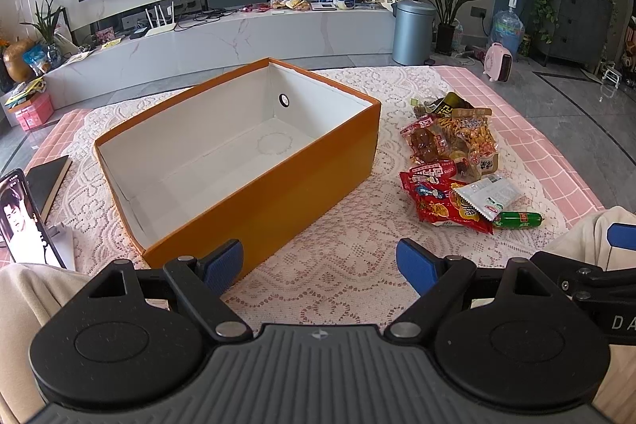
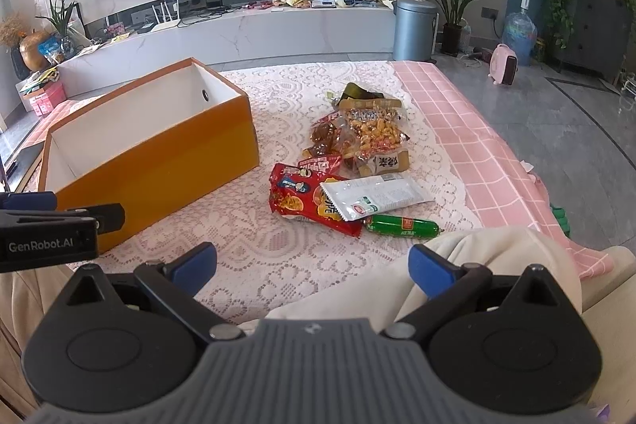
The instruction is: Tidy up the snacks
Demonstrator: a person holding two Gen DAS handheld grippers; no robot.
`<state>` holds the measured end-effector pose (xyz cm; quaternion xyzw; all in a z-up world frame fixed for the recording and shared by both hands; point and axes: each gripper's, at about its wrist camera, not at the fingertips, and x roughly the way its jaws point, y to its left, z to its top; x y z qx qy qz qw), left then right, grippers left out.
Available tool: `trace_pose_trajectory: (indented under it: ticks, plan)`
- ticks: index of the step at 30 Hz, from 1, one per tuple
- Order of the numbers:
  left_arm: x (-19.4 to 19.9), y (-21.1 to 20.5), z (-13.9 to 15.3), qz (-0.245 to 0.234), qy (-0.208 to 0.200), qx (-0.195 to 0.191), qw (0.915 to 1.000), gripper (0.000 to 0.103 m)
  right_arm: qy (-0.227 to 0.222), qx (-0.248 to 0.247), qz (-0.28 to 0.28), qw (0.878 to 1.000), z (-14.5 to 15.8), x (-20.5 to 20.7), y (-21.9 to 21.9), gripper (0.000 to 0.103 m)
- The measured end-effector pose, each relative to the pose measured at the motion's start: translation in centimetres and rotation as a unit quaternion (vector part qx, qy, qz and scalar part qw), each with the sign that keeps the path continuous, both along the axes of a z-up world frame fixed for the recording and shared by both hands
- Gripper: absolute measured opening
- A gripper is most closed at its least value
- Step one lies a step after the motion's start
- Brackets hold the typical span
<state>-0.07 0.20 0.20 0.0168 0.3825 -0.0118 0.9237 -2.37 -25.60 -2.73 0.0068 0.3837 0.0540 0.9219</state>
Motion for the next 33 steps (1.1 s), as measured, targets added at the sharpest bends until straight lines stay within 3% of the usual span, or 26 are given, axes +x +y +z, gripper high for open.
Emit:
trace_pose_trajectory:
  ticks: [20,26,29,33]
  plan:
    - [-0.1,0.0,0.1,-0.002,-0.003,-0.001,1.0,0.101,0.002,-0.001,0.0,1.0,-0.1,0.0,0.1,0.1]
    - [-0.2,-0.4,0.4,-0.023,-0.016,-0.006,0.9996,0.101,0.001,-0.006,0.009,1.0,-0.4,0.2,0.3,0.1]
    - [0.1,-1.1,0.1,-0.046,-0.024,-0.001,0.9987,0.094,-0.024,-0.023,0.026,0.999,-0.3,0.4,0.3,0.099]
    - [1.2,-1.9,-1.1,-0.068,-0.001,-0.009,0.9976,0.068,-0.032,-0.041,0.017,0.998,-0.8,1.7,-0.7,0.099]
